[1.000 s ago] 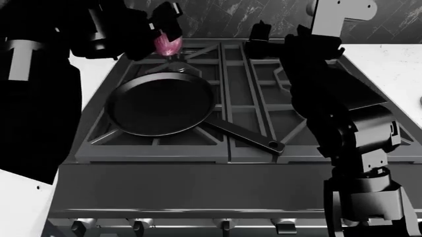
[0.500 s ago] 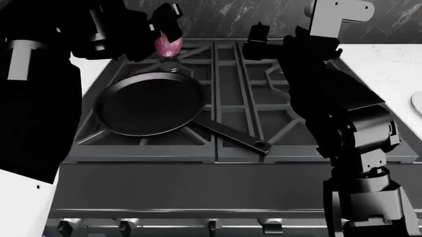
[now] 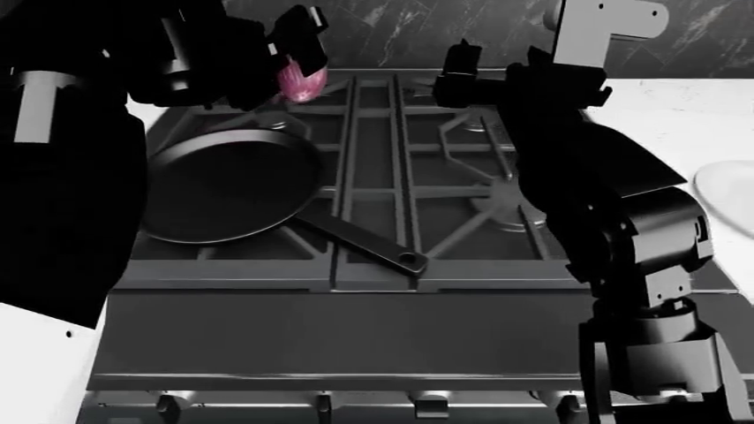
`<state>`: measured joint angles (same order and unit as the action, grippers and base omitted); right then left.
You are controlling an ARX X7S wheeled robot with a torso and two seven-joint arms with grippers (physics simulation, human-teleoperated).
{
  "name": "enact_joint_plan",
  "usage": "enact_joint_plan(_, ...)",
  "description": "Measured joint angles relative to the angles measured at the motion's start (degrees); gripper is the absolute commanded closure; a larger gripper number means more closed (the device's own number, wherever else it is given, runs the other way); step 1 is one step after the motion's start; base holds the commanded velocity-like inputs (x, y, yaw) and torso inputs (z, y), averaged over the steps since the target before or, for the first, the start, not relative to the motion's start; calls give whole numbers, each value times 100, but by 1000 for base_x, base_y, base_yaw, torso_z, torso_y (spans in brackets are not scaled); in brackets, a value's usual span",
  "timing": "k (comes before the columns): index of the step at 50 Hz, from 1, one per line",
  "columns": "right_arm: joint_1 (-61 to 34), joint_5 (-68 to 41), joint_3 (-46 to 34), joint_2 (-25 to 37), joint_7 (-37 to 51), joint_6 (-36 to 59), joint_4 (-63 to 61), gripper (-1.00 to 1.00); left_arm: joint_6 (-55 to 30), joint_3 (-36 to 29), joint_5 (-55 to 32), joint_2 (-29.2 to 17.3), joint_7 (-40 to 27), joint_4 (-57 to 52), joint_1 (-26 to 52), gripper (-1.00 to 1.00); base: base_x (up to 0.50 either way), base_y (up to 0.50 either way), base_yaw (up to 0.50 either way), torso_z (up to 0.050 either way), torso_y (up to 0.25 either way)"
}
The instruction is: Pick the eggplant from the pan and place it on the plate.
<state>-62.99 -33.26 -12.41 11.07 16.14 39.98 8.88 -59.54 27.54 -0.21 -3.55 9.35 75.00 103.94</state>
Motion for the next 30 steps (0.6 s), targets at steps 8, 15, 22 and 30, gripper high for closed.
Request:
enact_joint_plan(8,-1,-20,-15,5,3,-17,10,-100,-6,3,13,0,6,0,1,100,0,-134,0,0,1)
enact_joint_plan(15,3,-49,-23,21,12,-8,-11,-100,-13,4,20,0,9,0,2,100,0,-142,0,0,0)
enact_joint_plan(22,12,-84,-29,43,25,15,-54,-100,-22,-2,28,-1,14,0,3,100,0,-190,0,0,0)
enact_joint_plan(30,17,-99,-44,53,33,2,-54,-100,-34,2,27,2,17,0,4,100,0,-150,0,0,0)
